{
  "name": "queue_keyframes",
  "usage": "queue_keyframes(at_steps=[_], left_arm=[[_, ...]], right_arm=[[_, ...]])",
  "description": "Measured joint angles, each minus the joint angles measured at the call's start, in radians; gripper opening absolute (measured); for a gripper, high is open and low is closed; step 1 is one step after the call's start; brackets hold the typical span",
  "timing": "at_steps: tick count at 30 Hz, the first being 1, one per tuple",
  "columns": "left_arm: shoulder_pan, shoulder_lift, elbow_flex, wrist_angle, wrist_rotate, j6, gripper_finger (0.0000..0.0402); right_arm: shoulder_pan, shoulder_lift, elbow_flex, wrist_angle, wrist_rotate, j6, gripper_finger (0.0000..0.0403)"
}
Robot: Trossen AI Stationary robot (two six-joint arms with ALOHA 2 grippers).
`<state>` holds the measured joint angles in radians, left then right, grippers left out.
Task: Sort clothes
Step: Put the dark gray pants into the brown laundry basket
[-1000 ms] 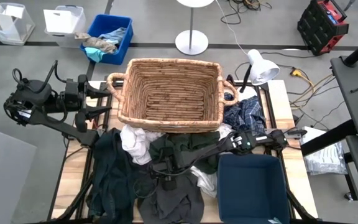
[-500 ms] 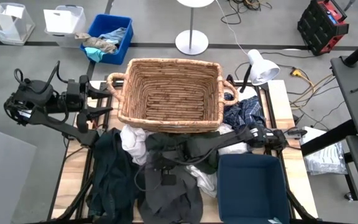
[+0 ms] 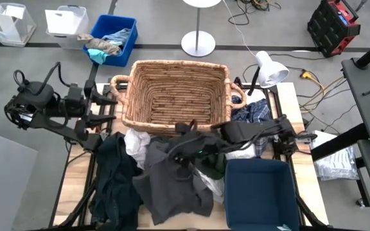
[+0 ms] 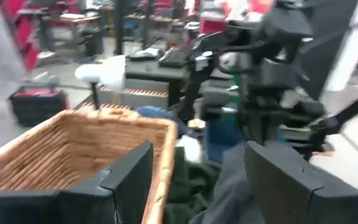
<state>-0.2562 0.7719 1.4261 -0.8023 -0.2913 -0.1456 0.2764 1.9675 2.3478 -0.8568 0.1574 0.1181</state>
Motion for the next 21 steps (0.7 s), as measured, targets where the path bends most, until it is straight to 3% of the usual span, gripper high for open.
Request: queue_keyframes(at_steps=[8, 13, 17, 21], left_arm=[[0.000, 0.013, 0.000, 0.069, 0.194, 0.005, 0.0231], [0.000, 0.019, 0.000, 0.042, 0.241, -0.023, 0.0238], [0.001, 0.005, 0.000, 0.045, 0.173, -0.018, 0.0250], [0.001, -0.022, 0.000, 0.051, -0.052, -0.003, 0.0261]], right_arm=[[-0.017, -0.091, 0.000, 0.172, 0.093, -0.117, 0.0013], [-0.042, -0.133, 0.000, 0.290, 0.109, -0.221, 0.0013], [-0.062, -0.174, 0.001, 0.325, 0.107, -0.296, 0.0013], [-0.076, -0.211, 0.002, 0.321, 0.099, -0.357, 0.0013]])
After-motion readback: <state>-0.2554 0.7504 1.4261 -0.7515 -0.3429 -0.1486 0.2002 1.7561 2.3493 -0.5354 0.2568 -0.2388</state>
